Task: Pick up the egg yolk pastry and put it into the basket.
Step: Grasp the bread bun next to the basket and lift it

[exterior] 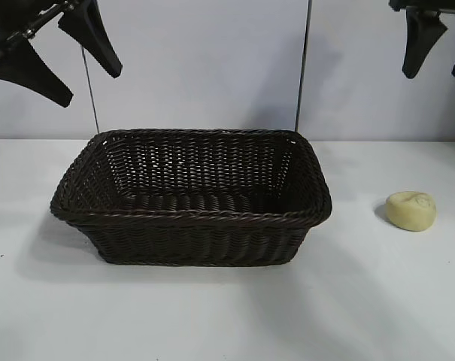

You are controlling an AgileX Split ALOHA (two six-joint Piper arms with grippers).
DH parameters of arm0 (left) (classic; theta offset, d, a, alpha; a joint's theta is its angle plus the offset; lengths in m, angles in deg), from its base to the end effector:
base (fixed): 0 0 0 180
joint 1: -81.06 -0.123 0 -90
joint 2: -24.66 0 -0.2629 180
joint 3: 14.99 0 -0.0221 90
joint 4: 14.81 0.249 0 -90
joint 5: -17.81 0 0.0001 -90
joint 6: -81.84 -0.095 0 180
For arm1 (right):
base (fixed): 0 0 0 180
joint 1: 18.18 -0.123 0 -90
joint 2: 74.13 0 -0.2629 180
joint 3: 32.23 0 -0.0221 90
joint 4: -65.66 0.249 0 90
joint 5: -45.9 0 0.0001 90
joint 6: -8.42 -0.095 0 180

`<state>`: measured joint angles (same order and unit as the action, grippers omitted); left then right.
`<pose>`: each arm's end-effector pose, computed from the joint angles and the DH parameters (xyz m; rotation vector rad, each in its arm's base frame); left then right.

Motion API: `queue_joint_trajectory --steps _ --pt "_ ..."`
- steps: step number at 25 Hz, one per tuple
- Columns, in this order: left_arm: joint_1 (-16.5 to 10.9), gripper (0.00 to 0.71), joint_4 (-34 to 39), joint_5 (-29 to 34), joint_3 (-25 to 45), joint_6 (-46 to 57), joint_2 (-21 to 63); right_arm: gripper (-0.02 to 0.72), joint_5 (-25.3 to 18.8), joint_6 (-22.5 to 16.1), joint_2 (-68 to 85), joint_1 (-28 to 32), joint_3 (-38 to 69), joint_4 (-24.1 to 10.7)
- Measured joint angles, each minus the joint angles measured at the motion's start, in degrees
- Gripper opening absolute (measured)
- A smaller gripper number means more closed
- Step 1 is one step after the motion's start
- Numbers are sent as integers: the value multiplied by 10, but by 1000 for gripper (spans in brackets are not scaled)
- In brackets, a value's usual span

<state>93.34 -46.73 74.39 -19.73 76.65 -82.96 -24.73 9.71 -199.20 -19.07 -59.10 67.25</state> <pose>0.3459 -0.1182 0.2623 0.1055 2.7253 -0.7531 0.4189 0.0090 0.2313 -0.0463 2.9459 0.0389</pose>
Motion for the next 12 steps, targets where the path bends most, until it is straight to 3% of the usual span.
queue_joint_trajectory --steps 12 --pt "0 489 0 -9 0 0 0 474 19 0 -20 0 101 -16"
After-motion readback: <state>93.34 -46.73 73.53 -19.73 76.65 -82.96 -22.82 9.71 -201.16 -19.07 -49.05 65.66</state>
